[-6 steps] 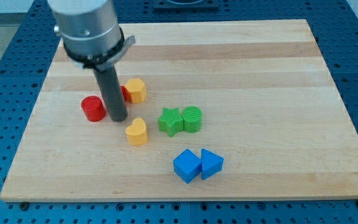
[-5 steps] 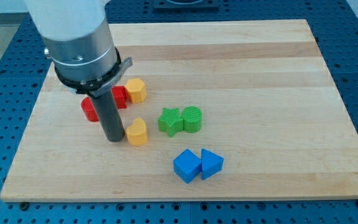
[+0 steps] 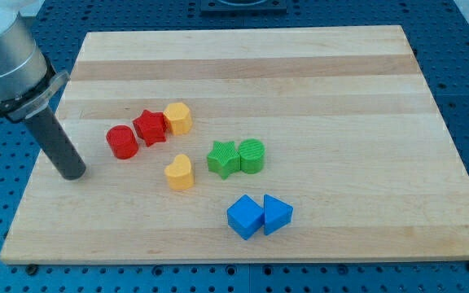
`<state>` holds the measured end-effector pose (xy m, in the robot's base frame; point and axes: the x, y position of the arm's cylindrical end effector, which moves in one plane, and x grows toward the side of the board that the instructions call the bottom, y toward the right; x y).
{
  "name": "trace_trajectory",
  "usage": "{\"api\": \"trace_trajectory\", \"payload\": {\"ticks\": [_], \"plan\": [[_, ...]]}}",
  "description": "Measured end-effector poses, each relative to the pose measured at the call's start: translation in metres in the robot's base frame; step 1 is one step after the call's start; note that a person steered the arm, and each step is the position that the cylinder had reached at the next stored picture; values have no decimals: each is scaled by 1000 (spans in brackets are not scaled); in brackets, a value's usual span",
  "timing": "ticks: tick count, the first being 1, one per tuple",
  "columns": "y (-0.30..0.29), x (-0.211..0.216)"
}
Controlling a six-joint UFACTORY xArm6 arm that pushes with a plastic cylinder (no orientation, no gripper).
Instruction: Push the red circle into the red star
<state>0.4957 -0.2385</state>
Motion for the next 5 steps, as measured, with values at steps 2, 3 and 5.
{"api": "trace_trajectory", "payload": {"ticks": [2,3,5], "plan": [[14,-23],[47,-30],[48,-30]]}}
